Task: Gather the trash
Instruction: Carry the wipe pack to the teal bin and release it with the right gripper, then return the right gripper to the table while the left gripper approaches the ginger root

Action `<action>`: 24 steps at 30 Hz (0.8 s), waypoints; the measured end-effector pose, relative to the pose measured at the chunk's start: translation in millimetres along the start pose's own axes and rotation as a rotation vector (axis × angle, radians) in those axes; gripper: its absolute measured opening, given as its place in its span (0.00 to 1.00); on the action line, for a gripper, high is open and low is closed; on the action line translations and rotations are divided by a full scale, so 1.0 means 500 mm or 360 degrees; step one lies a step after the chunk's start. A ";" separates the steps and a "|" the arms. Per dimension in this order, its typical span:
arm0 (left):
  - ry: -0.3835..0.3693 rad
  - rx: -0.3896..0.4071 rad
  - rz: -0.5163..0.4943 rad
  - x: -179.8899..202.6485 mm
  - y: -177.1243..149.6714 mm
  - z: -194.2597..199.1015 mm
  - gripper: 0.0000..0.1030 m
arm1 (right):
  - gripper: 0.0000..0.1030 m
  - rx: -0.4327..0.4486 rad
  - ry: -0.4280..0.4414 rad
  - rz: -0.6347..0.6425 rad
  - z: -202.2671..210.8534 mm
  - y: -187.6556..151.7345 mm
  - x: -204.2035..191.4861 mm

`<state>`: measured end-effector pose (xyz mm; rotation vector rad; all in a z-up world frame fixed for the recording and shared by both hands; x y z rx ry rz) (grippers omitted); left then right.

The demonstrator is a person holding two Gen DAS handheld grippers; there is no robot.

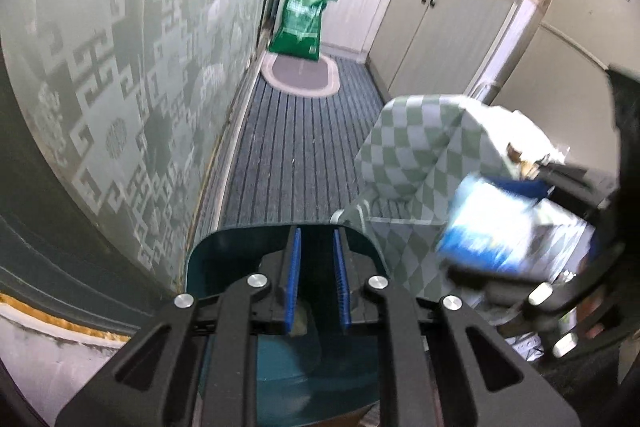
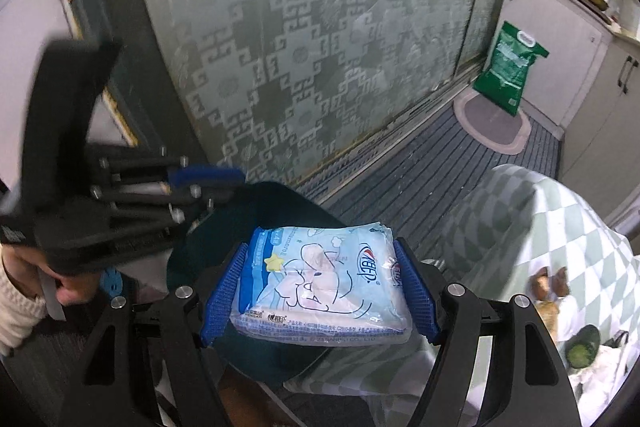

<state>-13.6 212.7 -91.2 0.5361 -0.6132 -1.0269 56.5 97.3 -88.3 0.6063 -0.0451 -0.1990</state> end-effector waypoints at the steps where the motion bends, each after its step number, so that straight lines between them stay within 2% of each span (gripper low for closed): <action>1: -0.0011 0.0029 0.0002 0.002 0.006 0.008 0.17 | 0.71 -0.0013 0.0003 0.0012 -0.006 -0.002 -0.004; 6: -0.0056 0.0173 0.0008 0.010 0.030 0.040 0.22 | 0.71 -0.0081 0.0025 0.0094 -0.031 -0.018 -0.029; 10: -0.0068 0.0298 0.0004 0.015 0.050 0.064 0.33 | 0.86 -0.0132 0.0087 0.0092 -0.039 -0.029 -0.046; 11: -0.0077 0.0326 0.0009 0.017 0.055 0.070 0.36 | 0.86 -0.0122 0.0091 0.0097 -0.035 -0.027 -0.049; 14: -0.0111 0.0385 0.0042 0.016 0.070 0.085 0.45 | 0.86 -0.0064 0.0071 0.0104 -0.018 -0.015 -0.047; 18: -0.0142 0.0434 0.0052 0.028 0.086 0.093 0.46 | 0.85 0.0035 0.0010 0.0045 0.015 -0.002 -0.020; 20: -0.0159 0.0454 0.0051 0.038 0.091 0.095 0.47 | 0.78 0.0089 -0.0033 0.0011 0.033 0.004 0.003; 24: -0.0191 0.0493 0.0031 0.071 0.107 0.096 0.48 | 0.73 0.0194 -0.0115 -0.0114 0.081 0.013 0.065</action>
Point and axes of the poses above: each gripper's, at about its wrist camera, not at the fingertips, and z roughly against the way its jaws point, x to its right, y to its top, the point moved 7 cm from there along -z, roughly the way its jaws point, and after that the axes turned 4 degrees about -z, right-handed, at the moved point
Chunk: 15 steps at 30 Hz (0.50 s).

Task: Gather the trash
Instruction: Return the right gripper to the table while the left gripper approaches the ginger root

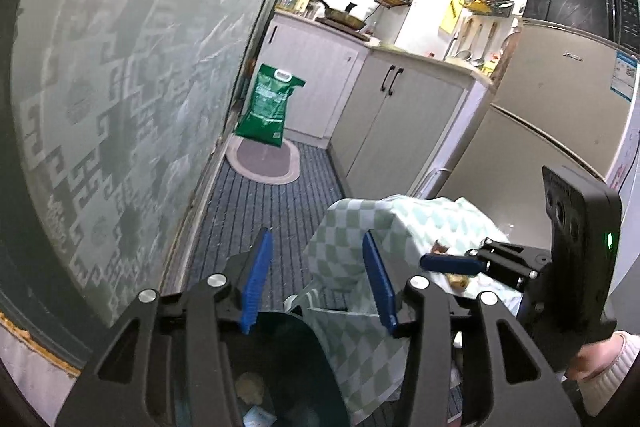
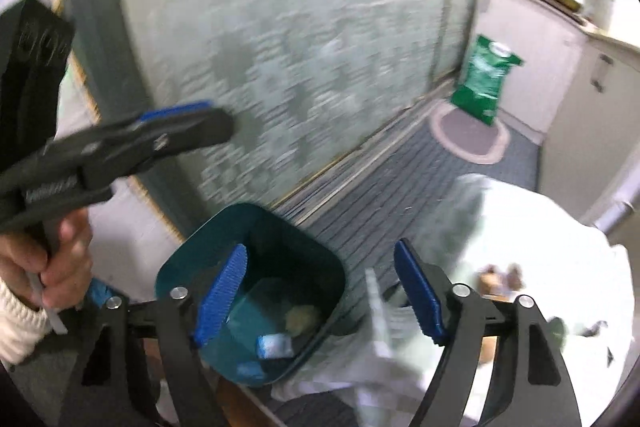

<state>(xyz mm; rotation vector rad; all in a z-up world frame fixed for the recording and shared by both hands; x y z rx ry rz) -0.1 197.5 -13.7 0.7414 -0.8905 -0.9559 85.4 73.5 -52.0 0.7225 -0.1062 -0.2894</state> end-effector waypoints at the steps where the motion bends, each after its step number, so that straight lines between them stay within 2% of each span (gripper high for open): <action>1: -0.0009 0.0006 -0.0011 0.011 0.003 -0.003 0.48 | 0.72 0.0029 -0.0021 -0.0038 0.014 0.004 0.021; 4: -0.0031 -0.0004 -0.0044 0.040 0.003 -0.016 0.53 | 0.70 0.0091 -0.0069 -0.0108 0.051 0.009 0.067; 15: -0.0138 -0.0127 -0.0273 0.169 -0.039 -0.087 0.53 | 0.63 0.0265 -0.0262 -0.0343 0.180 0.000 0.247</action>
Point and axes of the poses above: each gripper's, at about its wrist camera, not at the fingertips, and z roughly against the way its jaws point, x to its right, y to its top, the point moved 7 cm from there along -z, roughly the way its jaws point, and after that the axes turned 4 degrees about -z, right-handed, at the moved point
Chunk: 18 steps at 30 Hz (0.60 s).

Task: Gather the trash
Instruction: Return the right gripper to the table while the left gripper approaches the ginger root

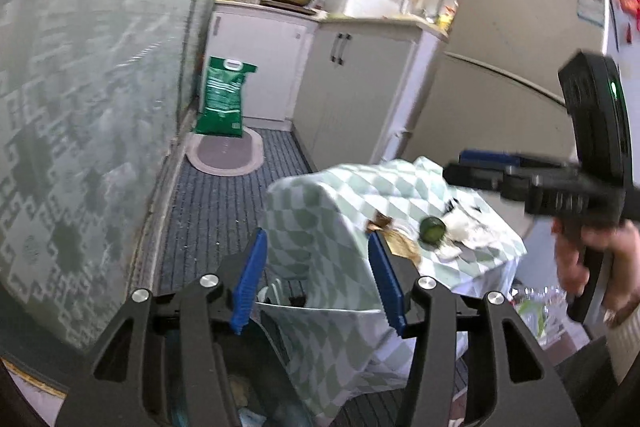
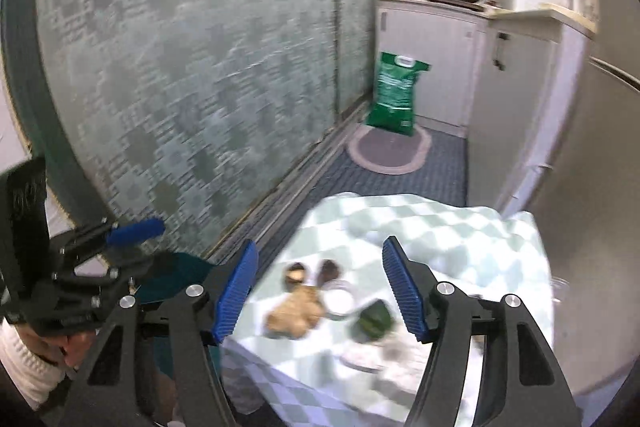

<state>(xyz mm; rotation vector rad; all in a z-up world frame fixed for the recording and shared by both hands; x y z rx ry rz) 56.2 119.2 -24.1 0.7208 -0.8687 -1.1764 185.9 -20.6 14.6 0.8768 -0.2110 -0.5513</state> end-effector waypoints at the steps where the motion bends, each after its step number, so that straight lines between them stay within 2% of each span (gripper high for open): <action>1: -0.0017 -0.0016 -0.0017 0.012 -0.003 -0.009 0.53 | 0.62 0.0009 -0.0021 -0.0014 0.006 0.000 0.014; 5: -0.0059 -0.0071 -0.0066 0.050 -0.014 -0.040 0.54 | 0.56 0.0022 -0.0072 -0.0057 0.023 -0.007 0.058; 8: -0.0071 -0.0137 -0.0122 0.082 -0.029 -0.068 0.58 | 0.55 0.0023 -0.0104 -0.0073 0.033 -0.016 0.084; 13: -0.0064 -0.0205 -0.0223 0.126 -0.053 -0.113 0.58 | 0.53 0.0027 -0.0150 -0.0111 0.053 -0.032 0.129; 18: 0.0037 -0.0216 -0.0300 0.147 -0.057 -0.139 0.59 | 0.52 0.0026 -0.0186 -0.0119 0.067 -0.042 0.156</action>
Point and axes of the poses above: each gripper's, at about its wrist camera, not at the fingertips, and z roughly against the way its jaws point, x to its right, y to its top, the point moved 7 cm from there along -z, roughly the way its jaws point, and after that the axes turned 4 degrees about -z, right-handed, at the moved point
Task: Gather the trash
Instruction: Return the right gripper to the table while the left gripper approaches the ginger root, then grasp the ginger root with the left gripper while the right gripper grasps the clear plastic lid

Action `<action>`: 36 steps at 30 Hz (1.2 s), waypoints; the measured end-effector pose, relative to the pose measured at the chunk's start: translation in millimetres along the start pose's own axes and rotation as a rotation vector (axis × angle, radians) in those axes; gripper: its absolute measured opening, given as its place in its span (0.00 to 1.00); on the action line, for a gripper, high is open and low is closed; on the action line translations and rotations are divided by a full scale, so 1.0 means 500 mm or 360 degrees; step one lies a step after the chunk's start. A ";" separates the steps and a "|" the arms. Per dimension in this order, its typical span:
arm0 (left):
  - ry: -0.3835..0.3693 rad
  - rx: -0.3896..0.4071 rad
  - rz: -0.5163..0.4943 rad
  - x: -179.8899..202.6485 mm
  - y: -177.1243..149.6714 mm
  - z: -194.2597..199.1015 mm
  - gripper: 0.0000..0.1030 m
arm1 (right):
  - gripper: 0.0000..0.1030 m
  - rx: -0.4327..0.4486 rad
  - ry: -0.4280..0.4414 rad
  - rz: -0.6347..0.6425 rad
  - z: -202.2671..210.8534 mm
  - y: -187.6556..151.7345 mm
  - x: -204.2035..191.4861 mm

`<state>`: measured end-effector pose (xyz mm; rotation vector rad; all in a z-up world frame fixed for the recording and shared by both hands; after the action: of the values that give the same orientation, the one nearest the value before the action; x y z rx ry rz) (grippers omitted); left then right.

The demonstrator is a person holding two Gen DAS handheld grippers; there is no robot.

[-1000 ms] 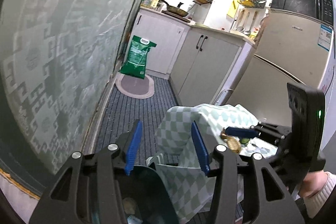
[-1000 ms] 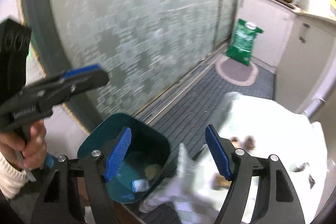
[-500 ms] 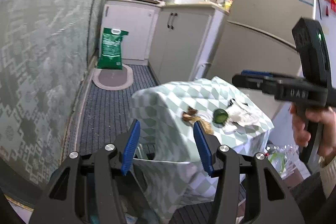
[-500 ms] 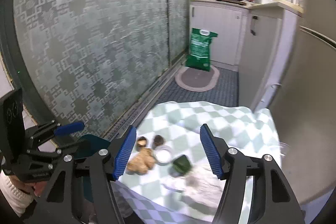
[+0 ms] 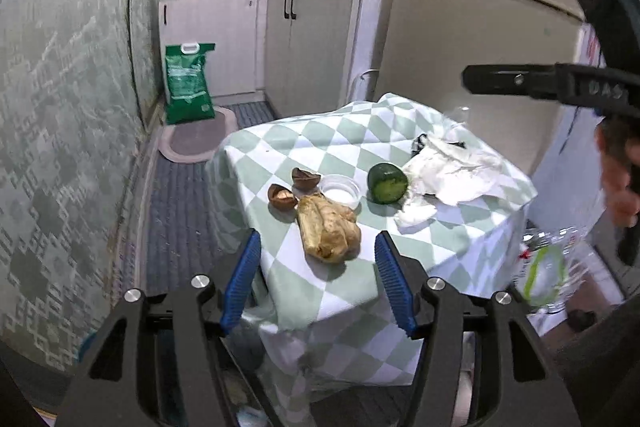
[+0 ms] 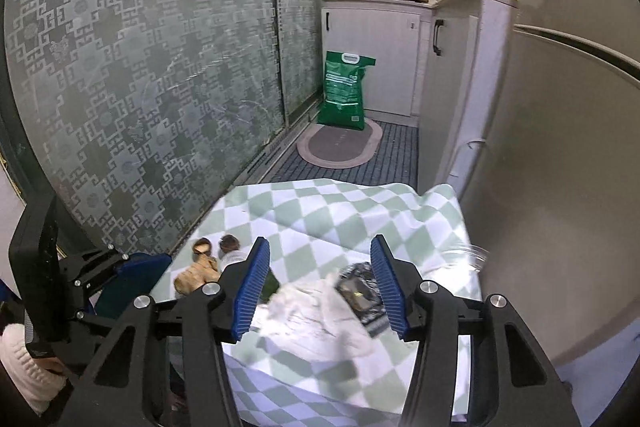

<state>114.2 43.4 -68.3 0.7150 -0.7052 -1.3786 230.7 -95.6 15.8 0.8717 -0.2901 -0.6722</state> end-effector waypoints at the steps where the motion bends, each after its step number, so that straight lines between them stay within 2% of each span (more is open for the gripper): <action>1: 0.0021 -0.0001 -0.0013 0.002 0.002 -0.003 0.59 | 0.52 0.0000 -0.0010 0.0004 0.003 -0.004 0.006; 6: 0.0120 0.0037 -0.0081 0.012 0.016 -0.004 0.58 | 0.51 -0.0007 -0.0094 0.0023 0.013 -0.017 0.049; 9: 0.0199 -0.0017 -0.0167 0.022 0.012 -0.022 0.54 | 0.52 0.0000 -0.0139 0.0008 0.024 -0.021 0.081; 15: 0.0276 -0.0044 -0.0206 0.024 0.011 -0.034 0.52 | 0.52 -0.0027 -0.0251 0.0008 0.036 -0.035 0.149; 16: 0.0292 -0.0046 -0.0224 0.026 0.011 -0.036 0.49 | 0.52 -0.0040 -0.0263 0.0020 0.034 -0.039 0.154; 17: 0.0299 -0.0047 -0.0239 0.030 0.012 -0.038 0.43 | 0.52 -0.0057 -0.0287 0.0049 0.031 -0.045 0.161; 18: 0.0269 -0.0062 -0.0256 0.037 0.010 -0.041 0.38 | 0.51 -0.0067 -0.0293 0.0067 0.028 -0.049 0.163; 20: 0.0280 -0.0065 -0.0262 0.043 0.010 -0.042 0.35 | 0.40 -0.0116 -0.0282 0.0143 0.014 -0.064 0.160; 28: 0.0264 -0.0059 -0.0234 0.046 0.009 -0.042 0.34 | 0.37 -0.0235 -0.0267 0.0404 -0.033 -0.106 0.112; 30: 0.0236 -0.0054 -0.0197 0.042 0.011 -0.041 0.34 | 0.33 -0.0258 -0.0279 0.0448 -0.043 -0.113 0.107; 32: 0.0202 -0.0050 -0.0159 0.036 0.012 -0.040 0.34 | 0.23 -0.0293 -0.0305 0.0503 -0.059 -0.121 0.103; 36: 0.0165 -0.0045 -0.0112 0.031 0.014 -0.039 0.34 | 0.19 -0.0330 -0.0341 0.0551 -0.079 -0.130 0.105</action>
<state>134.9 29.1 -74.3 0.7892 -0.5822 -1.4025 262.7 -135.7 -61.2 0.5334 -0.5402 -0.4620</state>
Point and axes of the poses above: each gripper's, at about its wrist camera, not at the fingertips, and z roughly against the way its jaws point, x to its right, y to its top, the point moved 7 cm from there along -z, roughly the way its jaws point, and after that the axes turned 4 degrees about -z, right-handed, at the moved point
